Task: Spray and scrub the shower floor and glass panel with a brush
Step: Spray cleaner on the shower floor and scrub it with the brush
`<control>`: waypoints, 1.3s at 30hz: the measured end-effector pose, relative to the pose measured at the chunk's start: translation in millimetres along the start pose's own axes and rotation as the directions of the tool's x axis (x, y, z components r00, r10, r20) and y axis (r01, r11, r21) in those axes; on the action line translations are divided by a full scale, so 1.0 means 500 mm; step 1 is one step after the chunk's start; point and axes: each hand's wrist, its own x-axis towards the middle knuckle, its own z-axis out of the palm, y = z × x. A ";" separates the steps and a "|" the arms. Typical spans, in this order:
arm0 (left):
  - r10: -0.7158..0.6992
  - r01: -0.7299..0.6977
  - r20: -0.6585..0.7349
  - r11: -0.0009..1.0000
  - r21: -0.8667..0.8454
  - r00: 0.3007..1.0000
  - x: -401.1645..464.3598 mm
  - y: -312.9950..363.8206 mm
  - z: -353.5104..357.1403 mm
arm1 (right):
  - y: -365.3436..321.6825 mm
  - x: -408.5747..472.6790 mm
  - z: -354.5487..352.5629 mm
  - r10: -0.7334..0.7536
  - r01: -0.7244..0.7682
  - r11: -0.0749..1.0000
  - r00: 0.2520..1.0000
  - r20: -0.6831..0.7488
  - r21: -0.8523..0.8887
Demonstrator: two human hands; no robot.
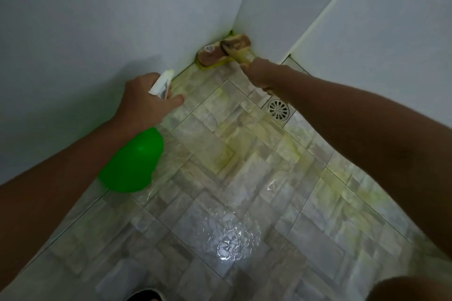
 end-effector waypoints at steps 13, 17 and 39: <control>0.006 -0.006 0.014 1.000 -0.026 1.000 -0.009 0.017 -0.003 | 0.170 -0.059 0.007 0.082 -0.075 0.995 0.990 0.114 -0.067; 0.035 -0.035 -0.024 0.999 -0.002 0.999 -0.007 0.002 0.005 | 0.044 0.044 0.002 0.041 -0.041 0.997 0.999 0.001 0.060; -0.187 0.174 0.106 0.977 0.124 0.977 -0.033 -0.001 0.003 | -0.014 -0.029 0.033 0.046 -0.050 0.995 0.998 0.047 0.084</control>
